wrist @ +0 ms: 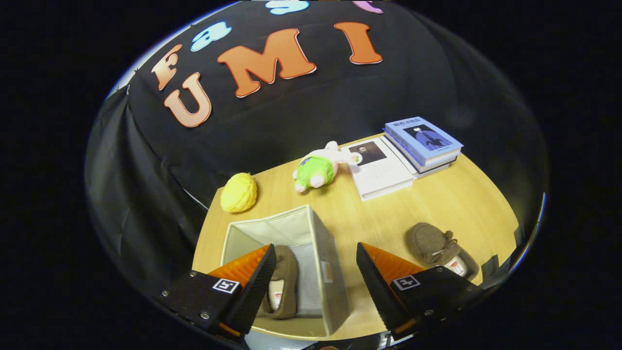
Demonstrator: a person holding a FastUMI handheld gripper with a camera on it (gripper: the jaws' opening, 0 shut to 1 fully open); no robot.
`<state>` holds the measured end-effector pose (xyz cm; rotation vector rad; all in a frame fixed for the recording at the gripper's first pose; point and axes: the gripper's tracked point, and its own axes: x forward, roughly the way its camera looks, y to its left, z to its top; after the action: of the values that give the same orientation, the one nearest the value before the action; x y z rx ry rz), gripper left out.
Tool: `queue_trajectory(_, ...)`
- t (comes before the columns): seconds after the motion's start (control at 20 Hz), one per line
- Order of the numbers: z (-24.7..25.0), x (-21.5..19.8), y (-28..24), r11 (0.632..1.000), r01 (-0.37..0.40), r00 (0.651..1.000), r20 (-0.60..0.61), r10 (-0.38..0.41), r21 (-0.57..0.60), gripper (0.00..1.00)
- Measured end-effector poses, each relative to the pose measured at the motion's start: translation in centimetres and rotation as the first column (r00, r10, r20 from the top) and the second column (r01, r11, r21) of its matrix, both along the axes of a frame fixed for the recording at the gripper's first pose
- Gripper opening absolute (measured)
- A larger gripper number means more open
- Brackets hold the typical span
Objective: Open the storage box then place both shoes into the box .Put the left shoe in first, then the right shoe, with the right side of both shoes facing outward in a uniform manner.
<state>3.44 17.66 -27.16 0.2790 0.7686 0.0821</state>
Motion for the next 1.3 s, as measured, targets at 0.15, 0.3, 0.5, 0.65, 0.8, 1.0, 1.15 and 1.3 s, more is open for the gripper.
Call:
queue_trajectory(0.15,-0.4,0.4,-4.8,0.999,0.032,0.999,0.005,-0.032,-0.032,0.99)
queue_trajectory(0.3,-1.3,0.5,-9.8,0.995,0.064,0.998,0.006,-0.064,-0.072,0.99)
queue_trajectory(0.5,-3.3,0.4,-16.0,0.986,0.075,0.997,0.006,-0.075,-0.148,0.99)
queue_trajectory(0.65,-5.6,0.1,-20.1,0.972,0.057,0.998,-0.011,-0.061,-0.226,0.99)
queue_trajectory(0.8,-8.1,-1.0,-22.1,0.966,0.029,0.998,-0.05,-0.043,-0.257,0.99)
queue_trajectory(1.0,-11.4,-2.8,-23.3,0.961,-0.044,0.993,-0.122,0.01,-0.273,0.99)
queue_trajectory(1.15,-13.4,-4.0,-23.5,0.961,-0.08,0.987,-0.159,0.038,-0.267,0.99)
queue_trajectory(1.3,-15.1,-4.9,-23.2,0.961,-0.112,0.979,-0.195,0.062,-0.253,0.98)
